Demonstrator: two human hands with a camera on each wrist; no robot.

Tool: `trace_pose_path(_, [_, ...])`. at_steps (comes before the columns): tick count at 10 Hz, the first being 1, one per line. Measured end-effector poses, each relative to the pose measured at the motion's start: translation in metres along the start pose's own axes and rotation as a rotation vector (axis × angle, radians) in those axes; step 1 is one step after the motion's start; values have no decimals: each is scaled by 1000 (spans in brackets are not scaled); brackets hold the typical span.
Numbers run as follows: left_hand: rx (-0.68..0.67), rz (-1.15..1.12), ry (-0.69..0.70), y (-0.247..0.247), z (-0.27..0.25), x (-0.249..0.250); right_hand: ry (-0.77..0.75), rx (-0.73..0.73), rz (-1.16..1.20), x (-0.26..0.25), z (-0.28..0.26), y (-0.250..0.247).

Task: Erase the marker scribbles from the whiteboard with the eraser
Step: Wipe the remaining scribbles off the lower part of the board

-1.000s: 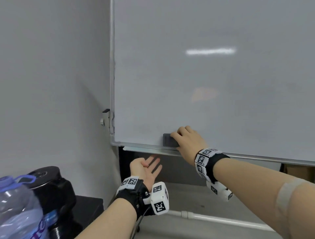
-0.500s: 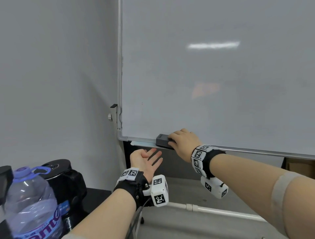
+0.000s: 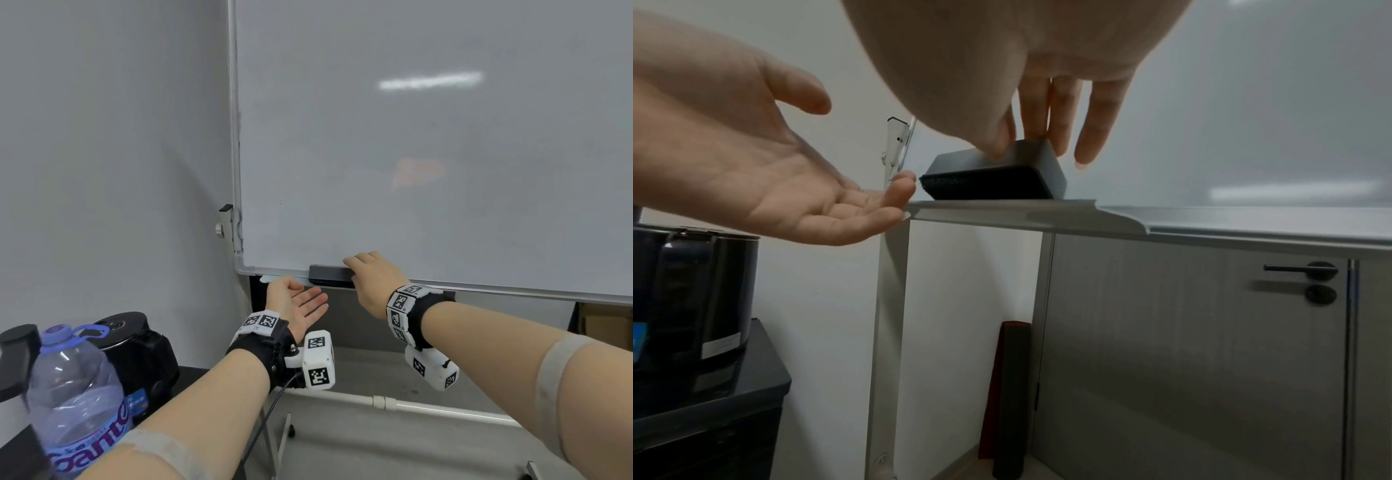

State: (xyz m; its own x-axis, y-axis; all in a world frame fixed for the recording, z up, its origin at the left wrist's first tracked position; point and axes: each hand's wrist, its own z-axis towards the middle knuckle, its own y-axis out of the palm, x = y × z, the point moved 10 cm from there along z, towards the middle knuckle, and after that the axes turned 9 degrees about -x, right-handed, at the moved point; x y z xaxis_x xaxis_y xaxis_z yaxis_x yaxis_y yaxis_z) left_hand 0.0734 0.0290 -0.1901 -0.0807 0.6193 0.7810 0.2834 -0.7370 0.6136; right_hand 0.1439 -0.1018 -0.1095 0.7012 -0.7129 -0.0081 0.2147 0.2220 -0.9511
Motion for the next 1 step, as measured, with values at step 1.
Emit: trace_pose_path(1, [30,27,8,3,-1,5,1,41,-9,9,-8,-13])
